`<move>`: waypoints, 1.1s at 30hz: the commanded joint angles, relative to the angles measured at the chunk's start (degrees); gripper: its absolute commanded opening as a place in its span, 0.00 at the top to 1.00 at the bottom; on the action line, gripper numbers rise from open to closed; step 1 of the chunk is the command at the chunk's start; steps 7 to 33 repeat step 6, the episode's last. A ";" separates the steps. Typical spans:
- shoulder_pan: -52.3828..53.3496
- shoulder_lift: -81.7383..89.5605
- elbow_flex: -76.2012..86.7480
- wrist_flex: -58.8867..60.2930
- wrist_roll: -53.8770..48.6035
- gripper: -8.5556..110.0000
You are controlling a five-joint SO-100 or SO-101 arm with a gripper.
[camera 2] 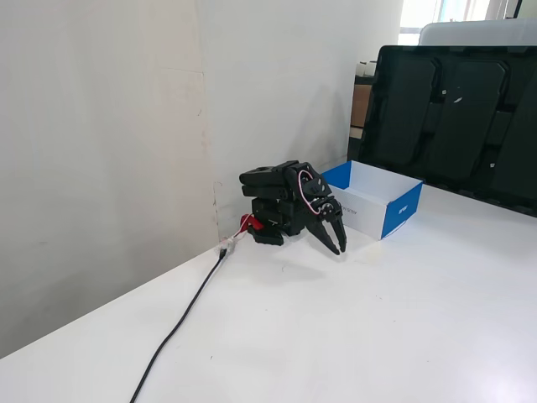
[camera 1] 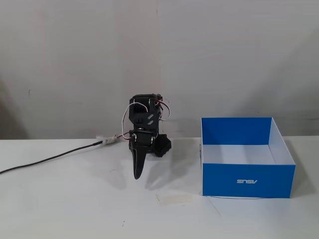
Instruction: Pick the gray block and keep it in the box.
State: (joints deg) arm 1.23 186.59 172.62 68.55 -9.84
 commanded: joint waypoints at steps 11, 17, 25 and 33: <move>-0.35 9.84 0.26 0.18 0.18 0.93; -0.35 9.84 0.26 0.18 0.18 0.93; -0.35 9.84 0.26 0.18 0.18 0.93; -0.35 9.84 0.26 0.18 0.18 0.93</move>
